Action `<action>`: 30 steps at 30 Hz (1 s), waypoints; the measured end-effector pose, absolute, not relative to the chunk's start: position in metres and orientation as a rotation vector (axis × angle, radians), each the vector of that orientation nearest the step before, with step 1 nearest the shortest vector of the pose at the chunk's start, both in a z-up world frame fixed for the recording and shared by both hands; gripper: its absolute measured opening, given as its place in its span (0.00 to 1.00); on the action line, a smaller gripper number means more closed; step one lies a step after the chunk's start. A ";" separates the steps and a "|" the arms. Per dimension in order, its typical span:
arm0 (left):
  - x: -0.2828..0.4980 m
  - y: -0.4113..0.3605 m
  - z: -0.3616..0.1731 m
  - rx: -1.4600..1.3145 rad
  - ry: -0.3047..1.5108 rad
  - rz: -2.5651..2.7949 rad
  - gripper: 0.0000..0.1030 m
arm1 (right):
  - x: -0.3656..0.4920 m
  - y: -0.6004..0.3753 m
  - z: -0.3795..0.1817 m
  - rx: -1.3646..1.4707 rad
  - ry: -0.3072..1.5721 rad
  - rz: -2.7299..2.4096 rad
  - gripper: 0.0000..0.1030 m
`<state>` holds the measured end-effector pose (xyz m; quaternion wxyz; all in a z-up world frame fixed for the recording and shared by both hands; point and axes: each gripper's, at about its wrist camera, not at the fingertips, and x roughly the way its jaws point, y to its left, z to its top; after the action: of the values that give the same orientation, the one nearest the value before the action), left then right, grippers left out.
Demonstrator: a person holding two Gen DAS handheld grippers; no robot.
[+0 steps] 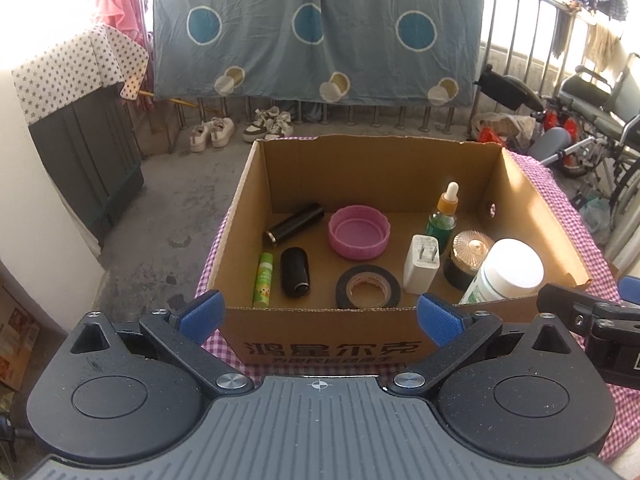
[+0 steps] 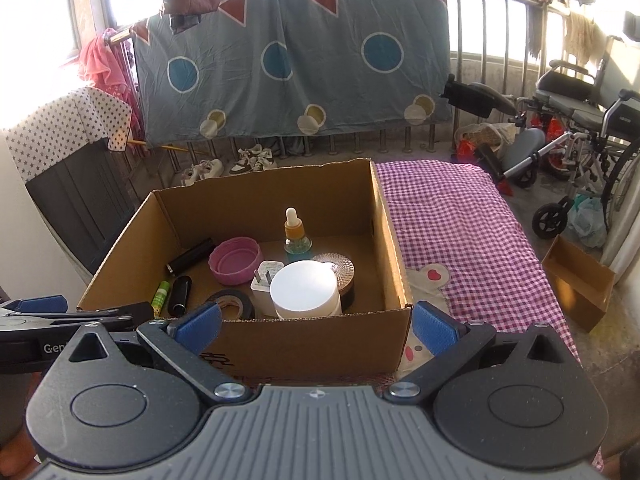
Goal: Organize rigid objects
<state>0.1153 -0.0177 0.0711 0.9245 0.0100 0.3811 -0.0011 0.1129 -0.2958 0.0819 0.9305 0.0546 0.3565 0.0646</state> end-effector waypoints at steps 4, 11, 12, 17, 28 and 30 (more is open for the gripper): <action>0.116 -0.020 0.069 0.035 0.793 -0.011 1.00 | 0.118 -0.293 0.078 0.097 0.751 0.128 1.00; 0.118 -0.021 0.069 0.036 0.798 -0.017 1.00 | 0.123 -0.298 0.074 0.102 0.769 0.117 1.00; 0.118 -0.021 0.069 0.036 0.797 -0.017 1.00 | 0.123 -0.298 0.075 0.103 0.770 0.115 1.00; 0.119 -0.021 0.070 0.036 0.797 -0.017 1.00 | 0.125 -0.299 0.075 0.106 0.773 0.115 1.00; 0.118 -0.019 0.069 0.033 0.804 -0.012 1.00 | 0.125 -0.297 0.074 0.094 0.776 0.121 1.00; 0.118 -0.018 0.068 0.032 0.804 -0.011 1.00 | 0.125 -0.297 0.074 0.091 0.776 0.123 1.00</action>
<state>0.1177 -0.0183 0.0684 0.9201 0.0157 0.3912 -0.0055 0.1255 -0.2970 0.0737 0.9229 0.0444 0.3778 0.0597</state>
